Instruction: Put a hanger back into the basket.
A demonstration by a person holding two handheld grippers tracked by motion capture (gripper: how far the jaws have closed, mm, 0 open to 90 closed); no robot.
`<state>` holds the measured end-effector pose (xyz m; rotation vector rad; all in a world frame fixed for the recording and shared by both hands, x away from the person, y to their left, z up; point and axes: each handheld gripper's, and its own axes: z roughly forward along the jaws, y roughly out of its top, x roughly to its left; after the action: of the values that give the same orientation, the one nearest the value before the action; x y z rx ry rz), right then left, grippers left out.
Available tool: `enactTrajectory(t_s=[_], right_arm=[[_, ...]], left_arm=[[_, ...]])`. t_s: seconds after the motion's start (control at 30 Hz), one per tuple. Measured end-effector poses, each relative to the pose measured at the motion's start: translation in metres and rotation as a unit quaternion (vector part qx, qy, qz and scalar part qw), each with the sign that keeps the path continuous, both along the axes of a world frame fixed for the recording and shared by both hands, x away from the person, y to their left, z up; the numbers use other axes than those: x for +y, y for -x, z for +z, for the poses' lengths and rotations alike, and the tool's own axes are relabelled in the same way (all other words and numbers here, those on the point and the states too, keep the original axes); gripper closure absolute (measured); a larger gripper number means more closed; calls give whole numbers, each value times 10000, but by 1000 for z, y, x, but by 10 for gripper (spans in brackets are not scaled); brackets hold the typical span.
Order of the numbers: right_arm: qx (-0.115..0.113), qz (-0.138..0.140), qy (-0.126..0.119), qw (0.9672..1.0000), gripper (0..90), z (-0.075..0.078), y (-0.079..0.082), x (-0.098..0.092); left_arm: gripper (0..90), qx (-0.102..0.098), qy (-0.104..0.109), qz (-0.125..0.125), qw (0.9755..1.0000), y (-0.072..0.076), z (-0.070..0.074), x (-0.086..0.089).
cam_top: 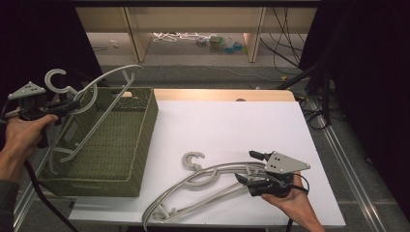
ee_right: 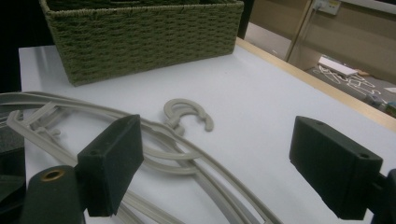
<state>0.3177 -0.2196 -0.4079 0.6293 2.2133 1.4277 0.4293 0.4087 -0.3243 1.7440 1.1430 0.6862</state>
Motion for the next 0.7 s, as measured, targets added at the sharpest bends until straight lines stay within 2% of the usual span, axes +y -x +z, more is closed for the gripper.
enactTrajectory(t_s=[0.23,0.37,0.43,0.5,0.7], right_arm=[[-10,-16,-6,10000,183,0,-1,0],[3,-22,-13,10000,183,0,-1,0],[32,6,19,10000,183,0,-1,-1],[38,1,23,10000,183,0,-1,-1],[-11,-18,-14,10000,183,0,-1,-1]], left_arm=[[802,34,-126,-41,9999,5,-10,7],[802,-47,-183,-153,9997,8,-14,10],[802,-20,-229,-210,9995,9,-15,9],[802,94,-281,-209,9993,9,-16,7],[801,153,-341,-384,9986,7,-24,0]])
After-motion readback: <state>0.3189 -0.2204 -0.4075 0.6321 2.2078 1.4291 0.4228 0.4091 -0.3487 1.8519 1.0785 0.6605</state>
